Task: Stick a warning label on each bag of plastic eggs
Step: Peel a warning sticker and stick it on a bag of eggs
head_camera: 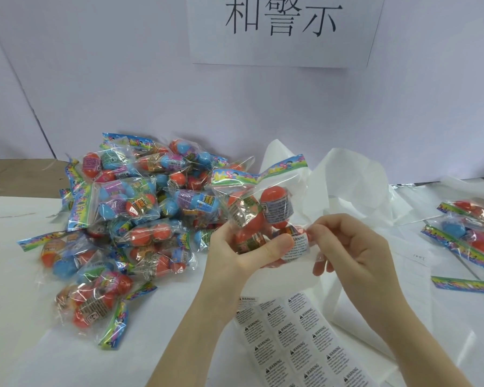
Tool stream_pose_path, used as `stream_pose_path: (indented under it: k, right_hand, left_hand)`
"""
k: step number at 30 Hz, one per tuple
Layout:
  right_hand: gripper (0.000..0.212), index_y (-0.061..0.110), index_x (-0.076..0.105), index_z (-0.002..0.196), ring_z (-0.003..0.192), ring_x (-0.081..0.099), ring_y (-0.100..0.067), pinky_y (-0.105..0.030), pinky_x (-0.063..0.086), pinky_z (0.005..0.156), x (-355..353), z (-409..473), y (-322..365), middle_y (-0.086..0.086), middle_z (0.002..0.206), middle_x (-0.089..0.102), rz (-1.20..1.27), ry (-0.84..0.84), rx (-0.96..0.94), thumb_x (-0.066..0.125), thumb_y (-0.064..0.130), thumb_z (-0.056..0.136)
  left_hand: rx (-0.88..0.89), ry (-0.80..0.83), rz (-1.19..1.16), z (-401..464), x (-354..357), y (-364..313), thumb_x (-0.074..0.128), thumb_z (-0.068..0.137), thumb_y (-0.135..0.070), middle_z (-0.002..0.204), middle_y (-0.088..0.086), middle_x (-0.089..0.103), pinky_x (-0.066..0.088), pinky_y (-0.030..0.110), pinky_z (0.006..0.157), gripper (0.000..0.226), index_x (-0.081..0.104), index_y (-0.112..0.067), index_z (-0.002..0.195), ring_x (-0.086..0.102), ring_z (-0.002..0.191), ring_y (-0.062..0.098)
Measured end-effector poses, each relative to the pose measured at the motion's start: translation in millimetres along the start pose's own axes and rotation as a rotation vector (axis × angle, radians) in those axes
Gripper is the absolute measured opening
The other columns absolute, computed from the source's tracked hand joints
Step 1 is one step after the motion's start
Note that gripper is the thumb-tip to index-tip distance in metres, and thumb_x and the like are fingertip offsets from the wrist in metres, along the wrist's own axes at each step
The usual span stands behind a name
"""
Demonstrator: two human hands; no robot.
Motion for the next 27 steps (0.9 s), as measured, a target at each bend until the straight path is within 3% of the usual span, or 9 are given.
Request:
stream_pose_path:
  k: [7,9,11,13,18,23,25,27]
  right_hand:
    - [0.013,0.018,0.062,0.067,0.041,0.052,-0.008,-0.013,0.04,0.044,-1.6,1.6,-5.1,0.006,0.058,0.065,0.104,-0.001,0.056,0.055,0.018,0.077]
    - [0.014,0.02,0.066,0.067,0.044,0.054,-0.007,-0.011,0.04,0.046,-1.7,1.6,-2.0,0.007,0.061,0.065,0.088,0.004,0.019,0.057,0.018,0.078]
    - [0.006,0.026,0.069,0.074,0.048,0.056,-0.007,-0.01,0.04,0.05,-0.5,0.1,2.9,0.009,0.065,0.067,0.063,0.014,-0.02,0.063,0.026,0.076]
    - [0.012,0.032,0.071,0.078,0.05,0.056,-0.008,-0.012,0.041,0.052,-0.5,-2.0,6.7,0.012,0.069,0.069,0.032,0.002,-0.052,0.062,0.038,0.073]
    - [0.017,0.034,0.07,0.087,0.051,0.052,-0.001,-0.007,0.04,0.055,1.7,-6.5,22.9,0.027,0.064,0.064,-0.142,-0.034,-0.195,0.063,0.038,0.073]
    - [0.04,0.037,0.068,0.094,0.056,0.057,-0.003,-0.016,0.047,0.056,9.3,-3.8,-3.1,0.016,0.074,0.069,0.055,0.05,0.051,0.079,0.042,0.056]
    - [0.034,0.037,0.073,0.089,0.057,0.059,-0.006,-0.017,0.046,0.053,19.6,-4.3,-3.7,0.011,0.071,0.07,0.097,0.165,0.076,0.076,0.045,0.056]
    - [0.028,0.037,0.073,0.086,0.055,0.059,-0.008,-0.017,0.046,0.05,23.0,-5.0,-1.2,0.005,0.069,0.071,0.126,0.217,0.076,0.073,0.044,0.059]
  left_hand:
    - [0.03,0.003,-0.006,-0.1,1.2,-1.7,0.076,0.054,-0.008,0.073,0.003,0.073,0.052,0.02,0.054,0.019,0.072,-0.016,0.07,0.07,0.066,0.017]
    - [0.029,-0.026,-0.001,0.4,-0.9,-0.6,0.084,0.05,-0.008,0.072,0.004,0.073,0.051,0.019,0.053,0.029,0.069,-0.011,0.074,0.07,0.064,0.016]
    - [0.036,-0.075,0.002,0.5,-4.4,-0.3,0.091,0.041,-0.015,0.071,0.005,0.073,0.051,0.019,0.053,0.041,0.068,-0.008,0.075,0.069,0.062,0.015]
    - [0.051,-0.12,0.001,0.5,-8.2,-0.4,0.081,0.039,-0.027,0.07,0.005,0.072,0.051,0.019,0.054,0.044,0.068,-0.006,0.075,0.069,0.062,0.015]
    - [0.072,-0.162,0.006,0.5,-13.4,-1.5,0.08,0.038,-0.031,0.067,0.006,0.071,0.051,0.018,0.055,0.047,0.069,-0.005,0.076,0.066,0.058,0.013]
    - [0.093,-0.082,-0.005,0.1,-5.9,-5.6,0.081,0.043,-0.019,0.063,0.003,0.071,0.051,0.017,0.052,0.024,0.073,-0.017,0.066,0.068,0.056,0.013]
    - [0.088,-0.048,0.032,0.0,-2.1,-5.2,0.09,0.04,-0.012,0.061,-0.001,0.07,0.05,0.017,0.051,0.033,0.07,-0.016,0.066,0.067,0.055,0.01]
    - [0.082,-0.06,0.062,0.2,-3.0,-3.5,0.084,0.05,-0.013,0.06,-0.003,0.068,0.049,0.017,0.049,0.03,0.063,-0.015,0.072,0.064,0.052,0.008]
Point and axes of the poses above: each hand's wrist, its own z-axis towards the middle knuckle, its own x-axis out of the palm, y = z × x, the point moved 10 cm from there along z, towards the middle knuckle
